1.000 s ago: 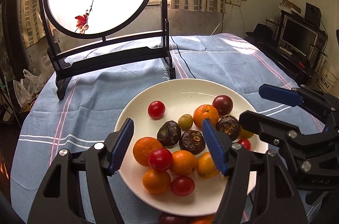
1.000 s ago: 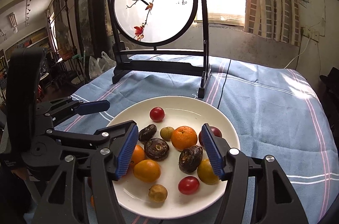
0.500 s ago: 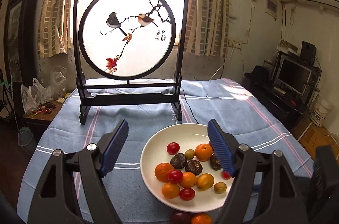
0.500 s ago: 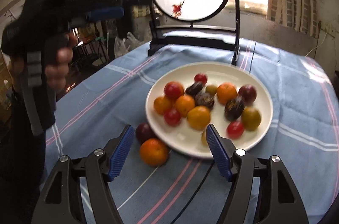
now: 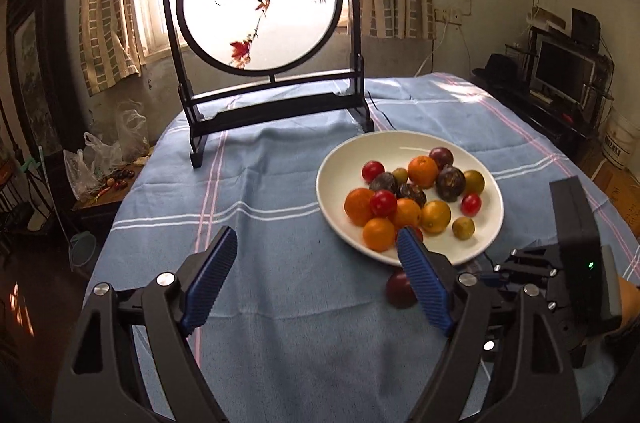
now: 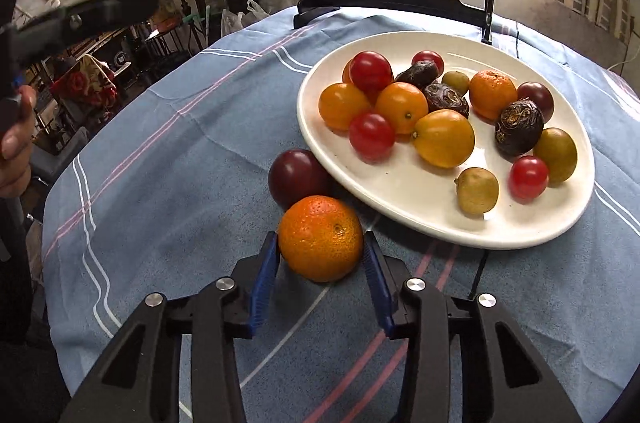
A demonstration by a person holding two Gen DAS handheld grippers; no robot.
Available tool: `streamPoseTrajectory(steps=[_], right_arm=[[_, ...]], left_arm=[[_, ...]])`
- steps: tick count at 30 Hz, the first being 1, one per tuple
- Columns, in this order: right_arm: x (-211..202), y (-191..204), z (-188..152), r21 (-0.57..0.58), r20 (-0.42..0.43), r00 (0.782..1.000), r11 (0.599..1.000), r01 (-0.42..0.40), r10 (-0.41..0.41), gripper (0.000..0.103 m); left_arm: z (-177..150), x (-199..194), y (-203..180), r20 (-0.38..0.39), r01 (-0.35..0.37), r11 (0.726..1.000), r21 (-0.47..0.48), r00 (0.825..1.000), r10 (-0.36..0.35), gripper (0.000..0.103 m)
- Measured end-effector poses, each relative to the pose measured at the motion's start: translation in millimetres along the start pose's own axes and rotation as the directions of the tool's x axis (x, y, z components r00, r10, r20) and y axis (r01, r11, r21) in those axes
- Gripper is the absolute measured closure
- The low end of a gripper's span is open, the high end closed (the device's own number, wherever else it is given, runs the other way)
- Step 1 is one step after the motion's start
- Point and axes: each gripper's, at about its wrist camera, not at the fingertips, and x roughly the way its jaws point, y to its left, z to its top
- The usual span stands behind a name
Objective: Organize fruits
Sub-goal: 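Grasp a dark red tomato with the left gripper while the right gripper grasps a mandarin, then carry the dark red tomato and mandarin over the plate and open both grippers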
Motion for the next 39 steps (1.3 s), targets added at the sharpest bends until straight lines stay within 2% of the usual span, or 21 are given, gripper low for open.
streamPoseTrajectory(steps=[6, 10, 14, 16, 17, 19, 22, 27, 32, 36, 39], right_arm=[[-32, -14, -16, 0.012, 0.027, 0.999, 0.999, 0.037, -0.037, 0.061], [-39, -22, -23, 0.029, 0.033, 0.998, 0.999, 0.045, -0.046, 0.061], [-40, -28, -26, 0.043, 0.034, 0.999, 0.999, 0.033, -0.035, 0.061], [-39, -30, -28, 0.048, 0.033, 0.999, 0.998, 0.030, -0.031, 0.061], [-38, -31, -28, 0.051, 0.032, 0.999, 0.998, 0.027, -0.028, 0.061], [-38, -31, -29, 0.053, 0.034, 0.999, 0.998, 0.025, -0.027, 0.061], [-40, -31, -31, 0.052, 0.036, 0.999, 0.998, 0.022, -0.024, 0.061], [-45, -25, -34, 0.033, 0.042, 0.999, 0.999, 0.016, -0.018, 0.061], [-54, -21, -28, 0.018, 0.069, 0.997, 1.000, 0.019, -0.020, 0.061], [-71, -22, -10, 0.011, 0.137, 0.990, 0.999, 0.030, -0.032, 0.061], [-91, -27, 12, 0.013, 0.215, 0.975, 0.999, 0.048, -0.050, 0.061]], left_arm=[[-33, 37, -49, -0.136, 0.098, 0.985, 0.139, 0.988, -0.079, 0.023], [-39, 68, -71, -0.198, 0.106, 0.982, 0.156, 0.977, -0.074, 0.024], [-35, 87, -76, -0.229, 0.126, 0.984, 0.124, 0.969, -0.095, 0.034], [-35, 94, -77, -0.251, 0.144, 0.983, 0.113, 0.961, -0.112, 0.057], [-36, 97, -78, -0.267, 0.157, 0.982, 0.108, 0.956, -0.123, 0.060], [-38, 97, -78, -0.259, 0.147, 0.982, 0.121, 0.959, -0.112, 0.066], [-39, 90, -71, -0.267, 0.178, 0.980, 0.086, 0.952, -0.150, 0.066], [-42, 58, -66, -0.217, 0.181, 0.978, 0.101, 0.964, -0.156, 0.067], [-23, 28, -62, -0.125, 0.181, 0.980, 0.082, 0.977, -0.170, 0.067], [5, 16, -67, -0.039, 0.135, 0.987, 0.084, 0.991, -0.132, 0.067], [29, 15, -71, 0.015, 0.101, 0.993, 0.068, 0.995, -0.102, 0.067]])
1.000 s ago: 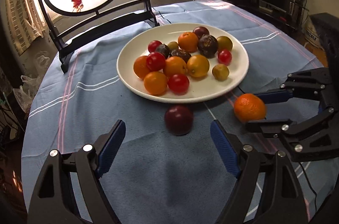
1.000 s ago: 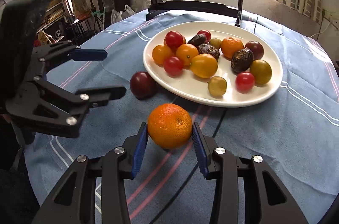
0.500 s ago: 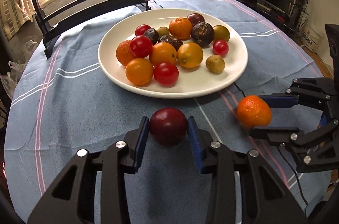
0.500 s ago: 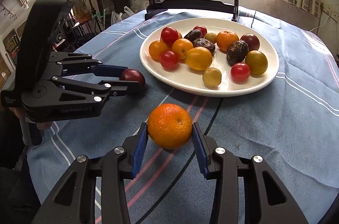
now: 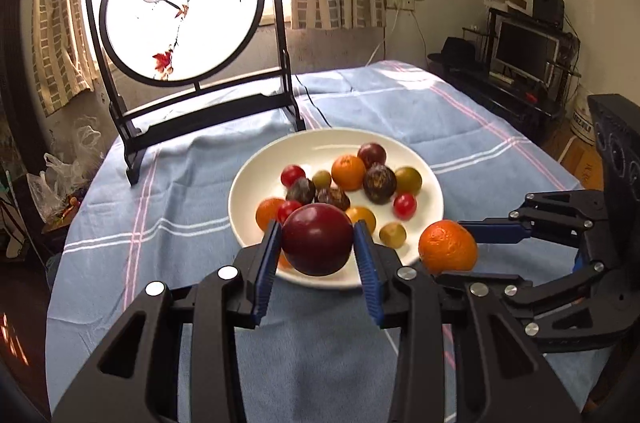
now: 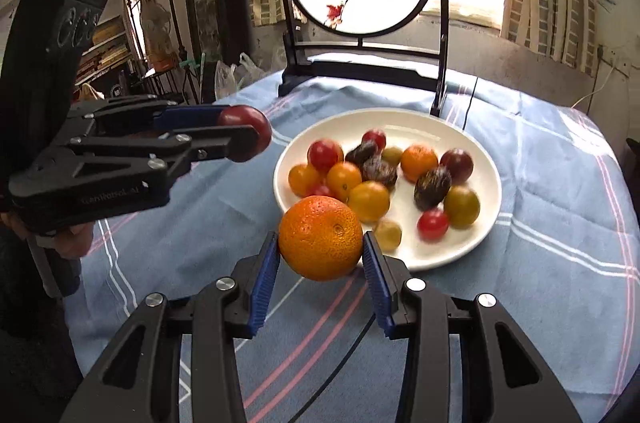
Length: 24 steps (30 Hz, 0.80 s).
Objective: Organize fruits
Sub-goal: 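Carry the dark red tomato and mandarin over the plate and open both grippers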
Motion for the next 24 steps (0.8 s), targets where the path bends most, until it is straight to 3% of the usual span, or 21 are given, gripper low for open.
streamPoseTrajectory(steps=[5, 9, 17, 24], right_arm=[[-19, -11, 40, 0.005, 0.127, 0.992, 1.000, 0.023, -0.024, 0.061], [-19, -21, 61, 0.025, 0.178, 0.984, 0.999, 0.023, -0.027, 0.061], [2, -37, 75, 0.080, 0.194, 0.981, 0.997, 0.010, -0.026, 0.061], [23, -47, 68, 0.098, 0.151, 0.988, 0.995, 0.024, -0.039, 0.061]], left_arm=[[37, 6, -3, 0.060, -0.055, 0.998, -0.016, 0.997, 0.056, 0.067], [54, 16, -1, 0.074, -0.075, 0.996, -0.042, 0.994, 0.078, 0.067], [61, 49, 5, 0.051, -0.115, 0.989, -0.091, 0.992, 0.119, 0.067], [49, 78, 14, -0.011, -0.118, 0.988, -0.102, 0.993, 0.117, 0.067]])
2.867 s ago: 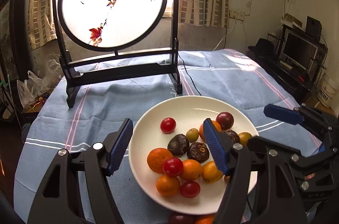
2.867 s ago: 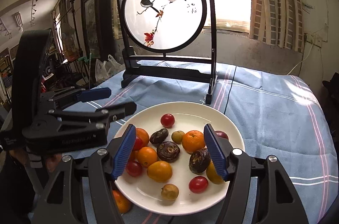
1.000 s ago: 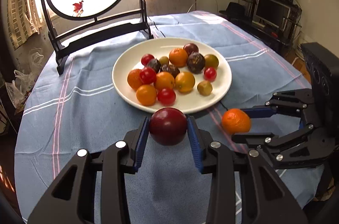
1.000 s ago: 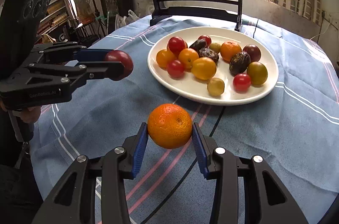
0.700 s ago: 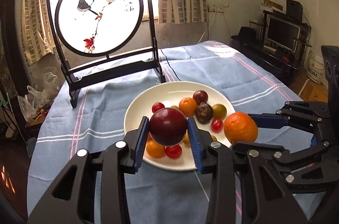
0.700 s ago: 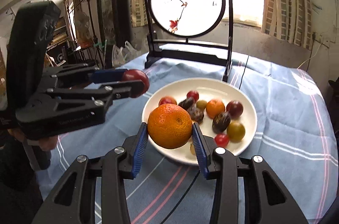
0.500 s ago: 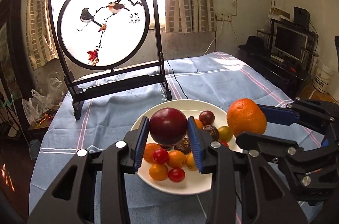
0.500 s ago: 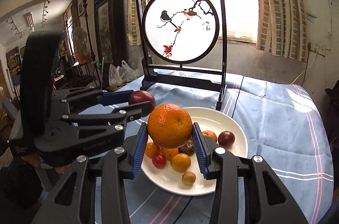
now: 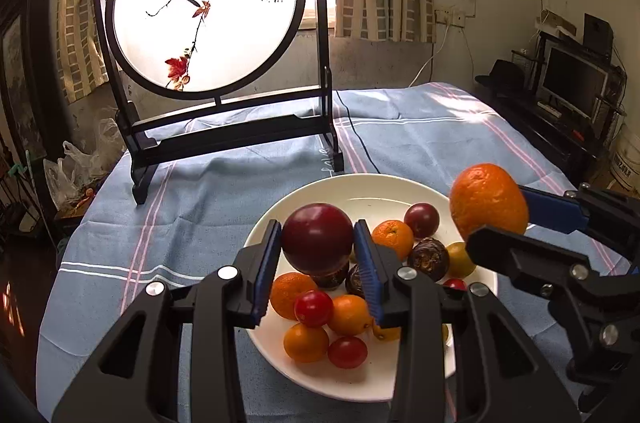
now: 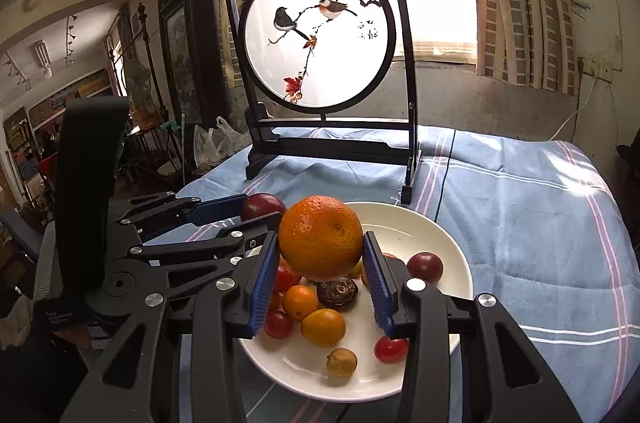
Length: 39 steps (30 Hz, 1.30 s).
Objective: Organize fruits
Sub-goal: 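Carry the dark red tomato and mandarin over the plate and open both grippers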
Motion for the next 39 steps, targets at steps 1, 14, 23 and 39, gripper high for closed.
streamPoseTrajectory(steps=[1, 14, 23, 39], right_arm=[[2, -2, -1, 0.001, -0.004, 1.000, 1.000, 0.006, -0.006, 0.061], [13, -8, -5, 0.014, -0.031, 0.999, 1.000, 0.021, -0.021, 0.061], [22, -11, -9, 0.017, -0.051, 0.998, 0.999, 0.040, -0.039, 0.061], [32, -12, -13, 0.013, -0.071, 0.996, 0.998, 0.057, -0.056, 0.060]], left_arm=[[-1, 3, 1, -0.007, -0.002, 1.000, -0.001, 1.000, 0.002, 0.067], [-7, 15, 2, -0.033, -0.012, 1.000, 0.000, 0.999, 0.012, 0.066], [-11, 27, 0, -0.053, -0.054, 0.998, 0.010, 0.997, 0.055, 0.066], [-13, 34, 0, -0.060, -0.063, 0.998, 0.015, 0.996, 0.064, 0.065]])
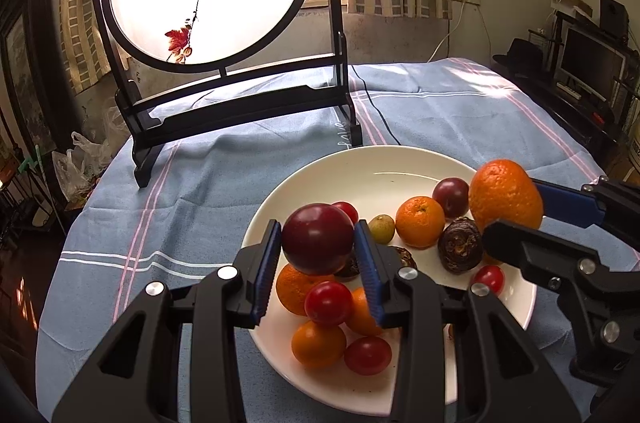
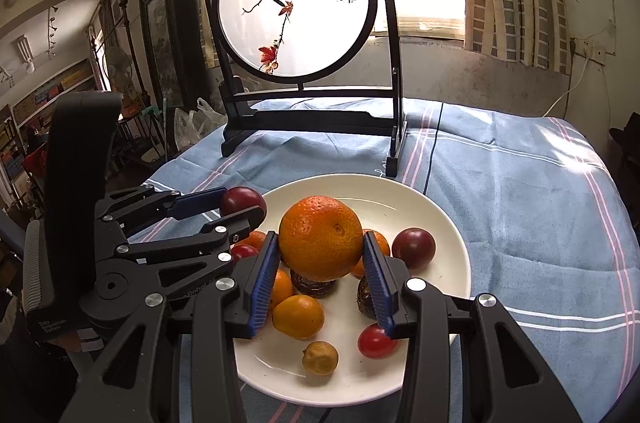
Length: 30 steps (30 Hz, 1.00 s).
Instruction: Organize fruits
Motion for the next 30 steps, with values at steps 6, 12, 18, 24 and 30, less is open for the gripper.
streamPoseTrajectory(steps=[6, 12, 18, 24, 30], right_arm=[[-5, -1, 1, 0.005, 0.035, 0.999, 1.000, 0.013, -0.013, 0.046], [-24, -2, 7, 0.023, 0.100, 0.995, 1.000, 0.019, -0.022, 0.040], [-58, 10, 15, -0.001, 0.211, 0.973, 0.995, 0.100, -0.098, 0.031], [-101, 34, 5, -0.044, 0.317, 0.934, 0.981, 0.187, -0.164, 0.024], [-127, 40, -12, 0.014, 0.371, 0.914, 0.986, 0.169, -0.162, 0.021]], left_arm=[[0, -3, 0, 0.026, -0.016, 1.000, -0.004, 1.000, 0.016, 0.048], [2, -11, 1, 0.057, -0.019, 1.000, -0.009, 0.998, 0.019, 0.042], [9, -42, 5, 0.132, -0.001, 1.000, -0.029, 0.991, 0.005, 0.041], [-1, -96, 2, 0.248, -0.029, 0.999, -0.028, 0.968, 0.035, 0.025], [-17, -120, 4, 0.264, -0.041, 0.996, -0.079, 0.963, 0.060, 0.017]])
